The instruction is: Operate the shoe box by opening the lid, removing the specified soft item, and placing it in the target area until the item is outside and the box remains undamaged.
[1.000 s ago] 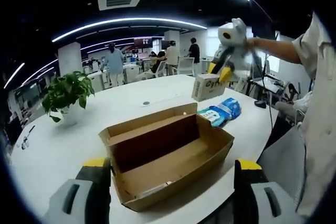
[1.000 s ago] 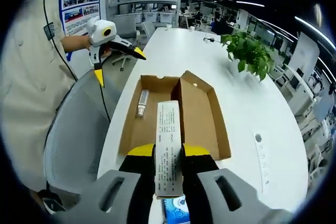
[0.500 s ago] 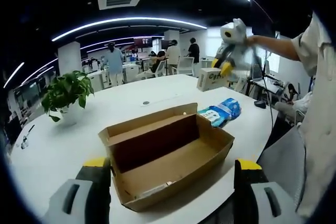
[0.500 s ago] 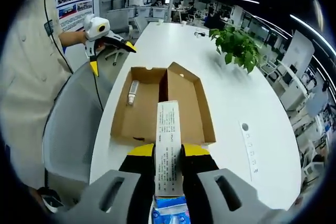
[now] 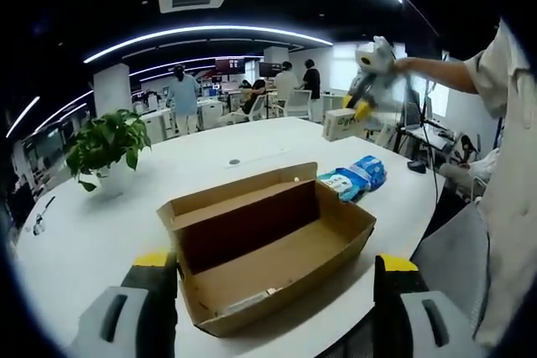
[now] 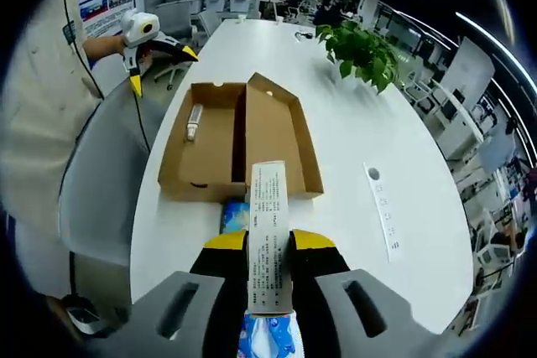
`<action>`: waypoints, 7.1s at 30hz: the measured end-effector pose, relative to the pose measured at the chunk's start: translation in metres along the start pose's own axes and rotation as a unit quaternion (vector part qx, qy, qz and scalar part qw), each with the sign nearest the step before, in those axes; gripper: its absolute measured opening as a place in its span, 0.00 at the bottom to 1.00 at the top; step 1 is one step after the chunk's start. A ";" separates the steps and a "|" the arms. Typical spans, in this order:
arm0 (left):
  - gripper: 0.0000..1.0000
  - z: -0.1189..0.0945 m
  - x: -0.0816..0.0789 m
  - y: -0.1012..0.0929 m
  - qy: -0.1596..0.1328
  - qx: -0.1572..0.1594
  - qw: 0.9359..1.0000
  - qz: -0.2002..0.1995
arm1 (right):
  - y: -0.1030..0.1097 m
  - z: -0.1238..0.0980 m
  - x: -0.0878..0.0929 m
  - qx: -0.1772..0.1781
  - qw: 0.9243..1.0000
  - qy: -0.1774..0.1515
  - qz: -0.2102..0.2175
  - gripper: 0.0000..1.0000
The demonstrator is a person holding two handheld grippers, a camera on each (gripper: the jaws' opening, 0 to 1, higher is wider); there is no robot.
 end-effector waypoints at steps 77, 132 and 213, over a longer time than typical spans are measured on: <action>0.97 -0.003 0.012 0.013 0.020 -0.022 0.999 -0.025 | -0.034 0.053 0.194 -0.021 0.971 0.240 -0.007 0.16; 0.79 0.023 0.005 0.035 0.090 0.050 0.995 -0.007 | -0.023 0.028 0.185 0.173 0.959 0.112 0.195 0.72; 0.52 0.095 0.078 0.041 0.382 0.330 0.793 0.340 | 0.146 0.009 0.071 0.266 0.916 -0.068 0.291 0.96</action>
Point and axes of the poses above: the point that each gripper's makers call its tool centre point, and the gripper's own axes: z roughly forward along the fingers, y roughly to its left, x roughly out of its underside, the point moved 2 cm from there along -z, roughly backward along the fingers, and after that the axes turned 5 degrees about -z, right-handed, at the moved point
